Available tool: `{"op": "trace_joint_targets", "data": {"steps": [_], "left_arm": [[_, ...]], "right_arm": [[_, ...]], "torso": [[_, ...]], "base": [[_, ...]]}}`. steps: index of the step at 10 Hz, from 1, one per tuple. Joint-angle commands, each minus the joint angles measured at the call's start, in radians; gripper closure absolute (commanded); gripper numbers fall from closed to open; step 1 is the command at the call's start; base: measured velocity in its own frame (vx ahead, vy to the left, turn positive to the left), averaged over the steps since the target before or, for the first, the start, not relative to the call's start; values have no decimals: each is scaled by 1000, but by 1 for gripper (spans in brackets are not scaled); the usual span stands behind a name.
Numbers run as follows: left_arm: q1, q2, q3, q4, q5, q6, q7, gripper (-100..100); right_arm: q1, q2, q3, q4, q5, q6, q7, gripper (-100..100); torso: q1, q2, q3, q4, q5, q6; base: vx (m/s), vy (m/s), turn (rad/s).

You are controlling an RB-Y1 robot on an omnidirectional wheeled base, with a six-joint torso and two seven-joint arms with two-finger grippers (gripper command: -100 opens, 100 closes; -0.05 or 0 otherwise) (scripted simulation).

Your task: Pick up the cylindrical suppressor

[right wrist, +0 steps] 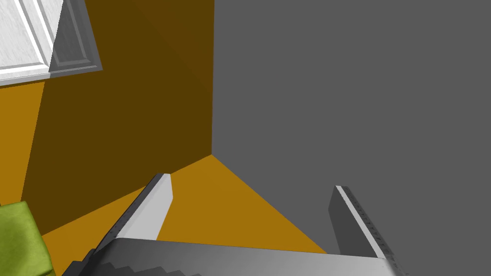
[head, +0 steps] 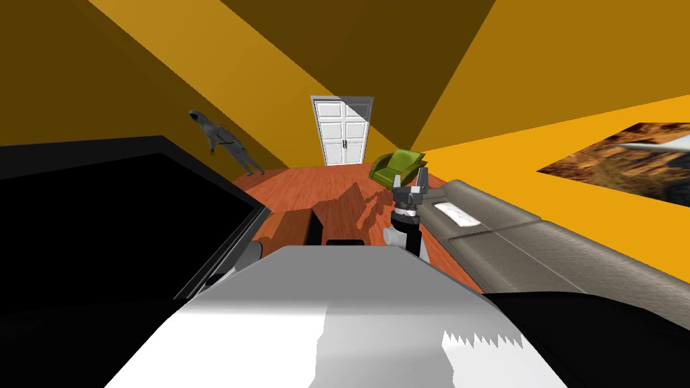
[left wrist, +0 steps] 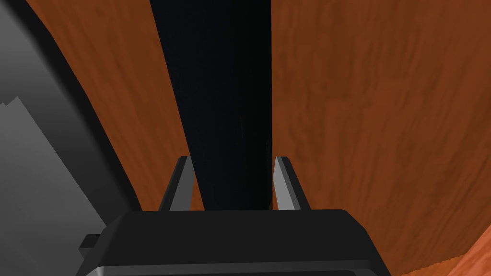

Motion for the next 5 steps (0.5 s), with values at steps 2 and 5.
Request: {"op": "trace_joint_targets", "data": {"steps": [2,5], "left_arm": [[0,0,0,0,0,0,0,100],[-33,7,-19,21,2,2,-37,100]], "right_arm": [[0,0,0,0,0,0,0,0],[0,0,0,0,0,0,0,0]], "torso": [[0,0,0,0,0,0],[0,-4,-2,-1,0,-2]], "base": [[0,0,0],[55,-5,193]]}}
